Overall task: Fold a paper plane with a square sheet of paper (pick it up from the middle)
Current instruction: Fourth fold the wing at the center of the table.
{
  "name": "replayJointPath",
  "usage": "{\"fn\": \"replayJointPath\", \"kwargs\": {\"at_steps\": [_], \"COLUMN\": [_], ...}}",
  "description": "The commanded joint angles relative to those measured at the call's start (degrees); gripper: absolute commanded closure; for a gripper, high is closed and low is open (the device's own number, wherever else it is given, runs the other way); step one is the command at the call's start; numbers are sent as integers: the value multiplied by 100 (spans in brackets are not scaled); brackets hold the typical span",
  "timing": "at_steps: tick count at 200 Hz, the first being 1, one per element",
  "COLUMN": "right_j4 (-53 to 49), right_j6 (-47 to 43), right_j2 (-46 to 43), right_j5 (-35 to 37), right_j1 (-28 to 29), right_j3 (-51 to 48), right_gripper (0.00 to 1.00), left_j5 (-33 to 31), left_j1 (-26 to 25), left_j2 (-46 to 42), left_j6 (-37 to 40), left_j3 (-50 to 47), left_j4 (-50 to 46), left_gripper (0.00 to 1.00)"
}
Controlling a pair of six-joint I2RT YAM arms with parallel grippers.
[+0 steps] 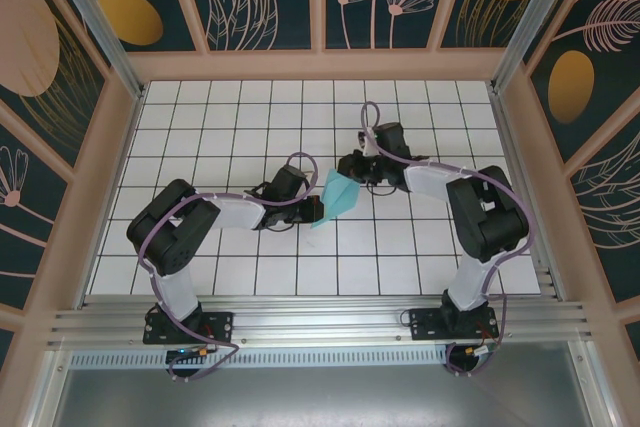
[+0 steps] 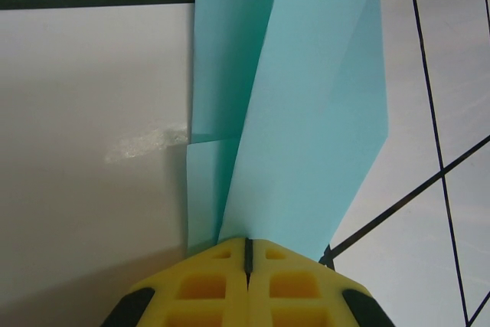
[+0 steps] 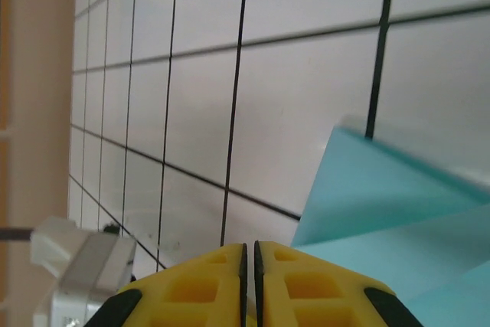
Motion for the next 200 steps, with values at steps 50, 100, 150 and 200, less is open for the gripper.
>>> {"fn": "replayJointPath", "kwargs": {"at_steps": [50,100,150,200], "right_j4": [59,-45,12,47], "right_j6": [94,10,18,61], "right_j2": [673,906,888,889], "right_j5": [349,610,608,635], "right_j1": [320,309,313,311], "right_j3": [-238,-406,-507,-550], "right_gripper": [88,90,90,90], "left_j5": [-347,-137,253,1390], "left_j1": [64,68,64,79], "left_j2": [130,-182,-833,-388], "left_j6": [69,31,-280,-1053], "left_j3": [-193,167,514,316], "left_j4": [-1283,-1403,-1339,-314], "left_gripper": [100,98,83,87]}}
